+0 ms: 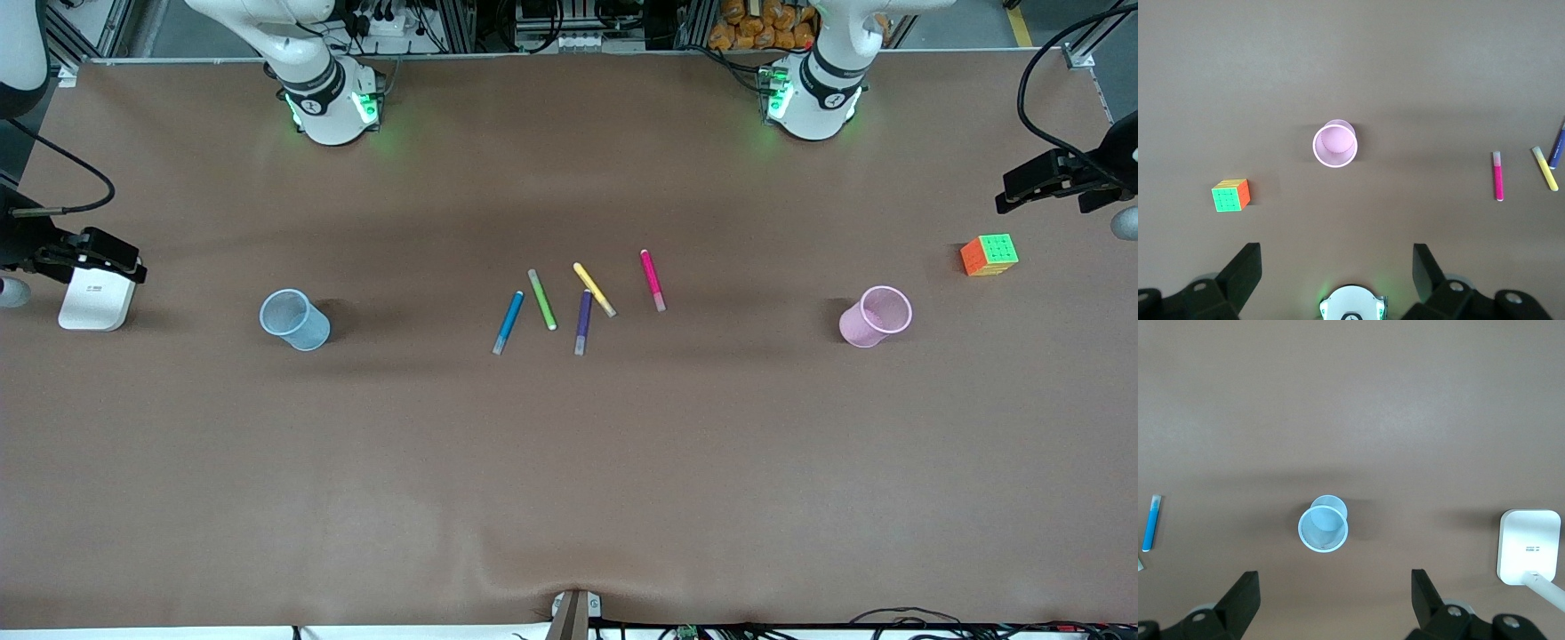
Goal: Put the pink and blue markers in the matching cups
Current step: 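Move both grippers out from rest toward the cups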
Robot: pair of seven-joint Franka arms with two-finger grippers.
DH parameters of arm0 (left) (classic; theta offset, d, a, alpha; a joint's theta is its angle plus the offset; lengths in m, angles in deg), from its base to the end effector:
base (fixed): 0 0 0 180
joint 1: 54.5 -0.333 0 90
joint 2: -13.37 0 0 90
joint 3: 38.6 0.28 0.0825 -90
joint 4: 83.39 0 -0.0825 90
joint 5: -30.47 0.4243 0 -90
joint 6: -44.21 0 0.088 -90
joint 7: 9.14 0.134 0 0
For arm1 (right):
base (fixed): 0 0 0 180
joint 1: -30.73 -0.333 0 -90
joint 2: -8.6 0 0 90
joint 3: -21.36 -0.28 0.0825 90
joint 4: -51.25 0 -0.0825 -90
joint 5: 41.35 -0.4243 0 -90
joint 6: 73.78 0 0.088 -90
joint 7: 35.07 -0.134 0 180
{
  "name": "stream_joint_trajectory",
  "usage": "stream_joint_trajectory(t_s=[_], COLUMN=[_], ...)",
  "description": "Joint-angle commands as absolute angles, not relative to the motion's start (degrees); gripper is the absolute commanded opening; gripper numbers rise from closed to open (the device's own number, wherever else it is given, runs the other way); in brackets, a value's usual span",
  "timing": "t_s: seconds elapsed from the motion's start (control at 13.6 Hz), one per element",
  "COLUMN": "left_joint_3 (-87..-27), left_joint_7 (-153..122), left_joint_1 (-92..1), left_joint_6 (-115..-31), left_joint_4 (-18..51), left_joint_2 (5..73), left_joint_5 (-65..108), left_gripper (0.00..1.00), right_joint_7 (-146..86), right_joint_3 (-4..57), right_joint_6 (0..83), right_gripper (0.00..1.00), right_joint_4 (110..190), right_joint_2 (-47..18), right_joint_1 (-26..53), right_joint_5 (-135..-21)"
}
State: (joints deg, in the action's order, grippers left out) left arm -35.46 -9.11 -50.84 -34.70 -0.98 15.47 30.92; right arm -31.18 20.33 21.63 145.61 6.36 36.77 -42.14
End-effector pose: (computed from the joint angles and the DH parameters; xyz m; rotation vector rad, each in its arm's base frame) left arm 0.5816 -0.0047 0.5906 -3.1276 0.0131 0.1528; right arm 0.6074 -0.0516 0.5070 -3.1253 0.0328 0.0306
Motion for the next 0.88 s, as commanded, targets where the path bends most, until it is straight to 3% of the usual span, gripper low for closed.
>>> stream_joint_trajectory(t_s=[0.0,0.81], left_joint_3=[-35.4,-36.3], left_joint_7=[-8.2,-8.9], left_joint_1=[-50.5,-49.2], left_joint_6=[-34.9,-32.6], left_joint_4=[-1.2,-0.7], left_joint_2=[15.2,17.7], left_joint_5=[30.9,33.2], left_gripper=[1.0,1.0], right_joint_7=[-32.3,-32.3], right_joint_3=[20.3,20.2], right_joint_6=[21.2,21.1], right_gripper=[1.0,1.0], right_joint_4=[147.0,147.0], right_joint_2=[7.9,7.5], right_joint_1=[36.6,36.3], right_joint_5=[-41.7,-42.0])
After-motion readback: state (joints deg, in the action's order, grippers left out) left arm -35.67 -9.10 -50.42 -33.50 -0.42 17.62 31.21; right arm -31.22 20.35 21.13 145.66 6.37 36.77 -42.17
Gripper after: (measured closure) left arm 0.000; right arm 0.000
